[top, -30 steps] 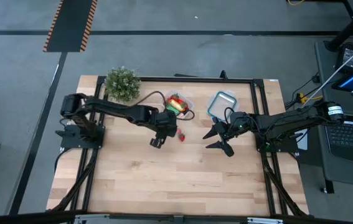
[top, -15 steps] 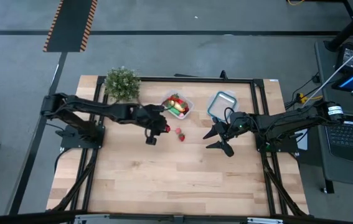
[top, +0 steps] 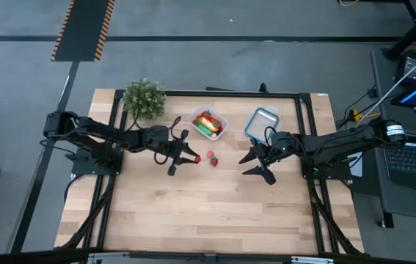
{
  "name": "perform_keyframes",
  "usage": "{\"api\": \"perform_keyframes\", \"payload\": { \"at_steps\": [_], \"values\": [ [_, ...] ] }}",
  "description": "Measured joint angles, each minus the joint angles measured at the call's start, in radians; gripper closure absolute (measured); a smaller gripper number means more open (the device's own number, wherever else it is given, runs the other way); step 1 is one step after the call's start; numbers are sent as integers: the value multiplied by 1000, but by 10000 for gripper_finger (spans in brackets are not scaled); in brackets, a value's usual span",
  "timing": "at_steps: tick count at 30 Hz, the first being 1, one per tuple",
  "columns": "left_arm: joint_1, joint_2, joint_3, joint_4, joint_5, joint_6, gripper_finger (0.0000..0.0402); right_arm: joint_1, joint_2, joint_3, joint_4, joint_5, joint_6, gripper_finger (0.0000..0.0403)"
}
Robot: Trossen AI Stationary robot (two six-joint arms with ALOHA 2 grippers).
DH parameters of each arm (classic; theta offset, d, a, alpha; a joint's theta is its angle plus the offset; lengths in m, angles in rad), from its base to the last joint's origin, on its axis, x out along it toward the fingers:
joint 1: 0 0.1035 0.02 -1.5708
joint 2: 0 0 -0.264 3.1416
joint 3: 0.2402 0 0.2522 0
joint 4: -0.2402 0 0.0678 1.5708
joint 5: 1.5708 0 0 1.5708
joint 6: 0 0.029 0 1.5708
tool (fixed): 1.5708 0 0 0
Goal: Pick and placing Produce into tupperware
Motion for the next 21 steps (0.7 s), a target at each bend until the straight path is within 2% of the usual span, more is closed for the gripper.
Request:
{"api": "perform_keyframes", "payload": {
  "at_steps": [10,16,21],
  "values": [
    [29,0,-100,215,9,-61,317,0,0,0,15,0,0,178],
    [32,0,-102,234,-154,-80,317,0,0,0,22,0,0,178],
    [32,0,-102,248,-231,-82,317,0,0,0,22,0,0,178]
  ]
}}
